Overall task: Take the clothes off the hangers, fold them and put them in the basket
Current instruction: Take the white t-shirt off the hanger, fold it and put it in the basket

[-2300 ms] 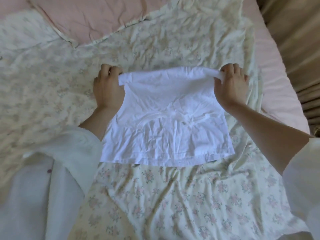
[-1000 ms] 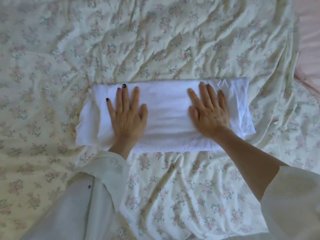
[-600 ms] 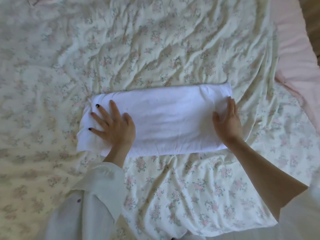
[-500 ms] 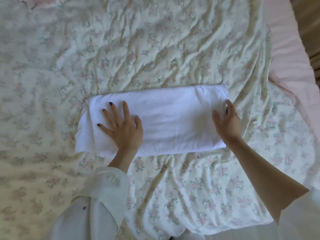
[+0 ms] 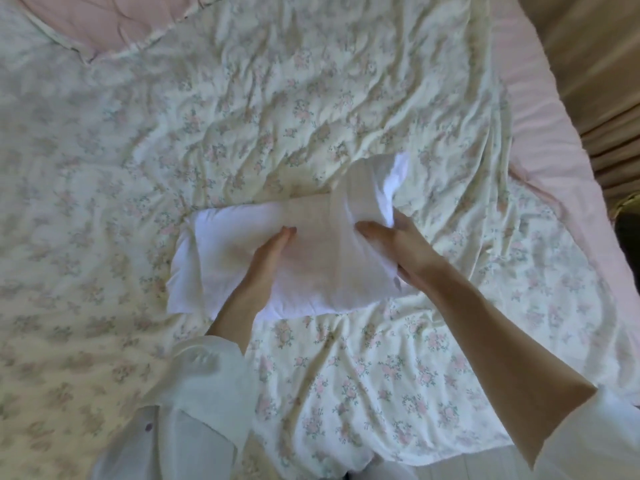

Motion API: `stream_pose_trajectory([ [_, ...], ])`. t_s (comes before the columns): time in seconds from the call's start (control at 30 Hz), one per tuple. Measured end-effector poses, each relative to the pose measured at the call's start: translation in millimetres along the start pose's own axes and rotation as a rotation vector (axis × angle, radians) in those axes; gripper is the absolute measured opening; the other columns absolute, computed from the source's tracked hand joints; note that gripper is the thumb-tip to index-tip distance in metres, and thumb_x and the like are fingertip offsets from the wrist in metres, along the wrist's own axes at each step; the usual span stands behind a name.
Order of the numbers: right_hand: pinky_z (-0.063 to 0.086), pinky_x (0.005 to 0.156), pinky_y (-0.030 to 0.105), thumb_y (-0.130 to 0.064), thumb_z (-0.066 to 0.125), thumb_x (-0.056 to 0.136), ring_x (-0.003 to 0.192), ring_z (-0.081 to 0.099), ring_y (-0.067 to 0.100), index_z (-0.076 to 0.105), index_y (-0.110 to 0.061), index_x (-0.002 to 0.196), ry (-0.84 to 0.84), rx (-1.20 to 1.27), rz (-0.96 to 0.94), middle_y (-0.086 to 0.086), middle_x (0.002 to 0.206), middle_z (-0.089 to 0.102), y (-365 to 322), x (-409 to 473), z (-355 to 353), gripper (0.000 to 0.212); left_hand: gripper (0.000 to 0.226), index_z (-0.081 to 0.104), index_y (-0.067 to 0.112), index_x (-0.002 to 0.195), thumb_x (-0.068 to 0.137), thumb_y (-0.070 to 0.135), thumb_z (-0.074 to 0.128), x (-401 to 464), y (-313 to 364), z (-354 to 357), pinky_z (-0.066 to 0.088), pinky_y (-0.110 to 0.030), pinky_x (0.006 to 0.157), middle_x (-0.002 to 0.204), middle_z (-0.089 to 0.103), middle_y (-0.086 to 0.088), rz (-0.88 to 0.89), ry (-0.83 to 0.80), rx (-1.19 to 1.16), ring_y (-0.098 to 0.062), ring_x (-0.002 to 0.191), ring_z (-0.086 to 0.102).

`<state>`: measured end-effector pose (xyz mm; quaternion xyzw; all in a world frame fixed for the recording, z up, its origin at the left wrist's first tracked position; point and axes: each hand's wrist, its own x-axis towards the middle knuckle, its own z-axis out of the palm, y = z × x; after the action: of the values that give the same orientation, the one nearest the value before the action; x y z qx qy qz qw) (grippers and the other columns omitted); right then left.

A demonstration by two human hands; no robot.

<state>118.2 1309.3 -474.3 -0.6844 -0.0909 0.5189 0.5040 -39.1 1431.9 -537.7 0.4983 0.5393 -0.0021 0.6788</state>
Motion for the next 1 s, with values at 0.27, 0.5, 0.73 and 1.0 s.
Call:
stream_pose_trajectory([
  [0.27,0.044,0.1,0.034,-0.018,0.05,0.096,0.104,0.059,0.013,0.047,-0.02,0.135,-0.429,-0.178,0.059,0.002,0.103,0.064,-7.9,0.3,114.4,0.039,0.07,0.06,0.016,0.124,0.089,0.067,0.028,-21.1,6.8,-104.0,0.049,-0.041,0.087,0.129,0.059,-0.012,-0.007,-0.052,-0.651,-0.024,0.107,0.062],
  [0.5,0.044,0.073,0.026,-0.015,0.045,0.094,0.095,0.055,0.018,0.051,-0.01,0.128,0.324,-0.43,-0.008,0.009,0.118,0.057,40.4,28.2,96.0,0.034,0.011,0.058,0.02,0.084,0.084,0.022,0.069,-4.1,-4.6,-109.9,0.045,-0.026,0.069,0.083,0.059,0.003,-0.049,0.265,0.028,-0.011,0.075,0.056],
  [0.73,0.054,0.083,0.039,-0.036,0.065,0.085,0.103,0.06,0.024,0.042,-0.013,0.131,0.05,-0.182,0.391,0.009,0.12,0.058,56.6,32.2,105.4,0.056,0.043,0.052,0.005,0.12,0.085,0.029,0.06,14.2,-20.9,-129.3,0.047,-0.042,0.092,0.118,0.056,-0.01,-0.14,0.635,0.183,-0.03,0.106,0.055],
  [1.0,0.054,0.082,0.04,-0.005,0.063,0.079,0.101,0.059,0.028,0.046,-0.011,0.124,0.061,-0.196,0.273,0.009,0.111,0.06,52.6,31.2,120.6,0.048,0.087,0.016,0.024,0.147,0.079,0.022,0.07,12.2,-8.3,-137.1,0.025,-0.053,0.11,0.153,0.019,-0.008,-0.019,0.559,0.472,-0.032,0.139,0.02],
])
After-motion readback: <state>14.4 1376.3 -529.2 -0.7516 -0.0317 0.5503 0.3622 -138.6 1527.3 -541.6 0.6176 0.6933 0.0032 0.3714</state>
